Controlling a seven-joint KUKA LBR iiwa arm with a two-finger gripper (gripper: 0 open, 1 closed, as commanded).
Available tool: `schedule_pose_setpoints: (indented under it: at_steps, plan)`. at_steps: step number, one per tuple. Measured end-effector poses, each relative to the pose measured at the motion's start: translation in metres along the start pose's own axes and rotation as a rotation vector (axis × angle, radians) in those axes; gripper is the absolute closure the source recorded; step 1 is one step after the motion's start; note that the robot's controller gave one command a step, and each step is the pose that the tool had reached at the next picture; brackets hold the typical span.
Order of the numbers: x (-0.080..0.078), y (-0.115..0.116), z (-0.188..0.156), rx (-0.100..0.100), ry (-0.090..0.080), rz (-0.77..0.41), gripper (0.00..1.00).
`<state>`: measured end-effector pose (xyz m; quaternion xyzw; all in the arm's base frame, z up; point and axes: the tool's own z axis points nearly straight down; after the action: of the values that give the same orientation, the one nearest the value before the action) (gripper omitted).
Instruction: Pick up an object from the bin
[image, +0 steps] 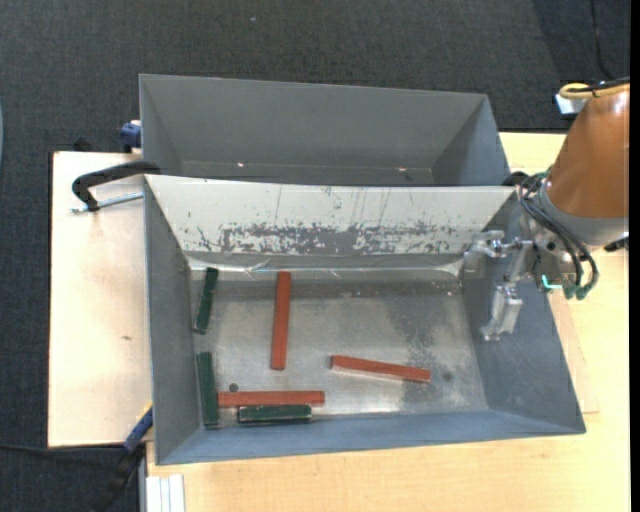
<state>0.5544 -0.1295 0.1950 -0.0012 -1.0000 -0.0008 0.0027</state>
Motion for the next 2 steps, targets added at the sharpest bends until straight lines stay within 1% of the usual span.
schedule_pose_setpoints:
  at_steps: [1,2]
  plan:
    - [-0.002,0.001,-0.004,0.002,-0.008,-0.002,0.00]
    - [0.012,0.028,0.040,0.004,-0.015,-0.033,0.00]
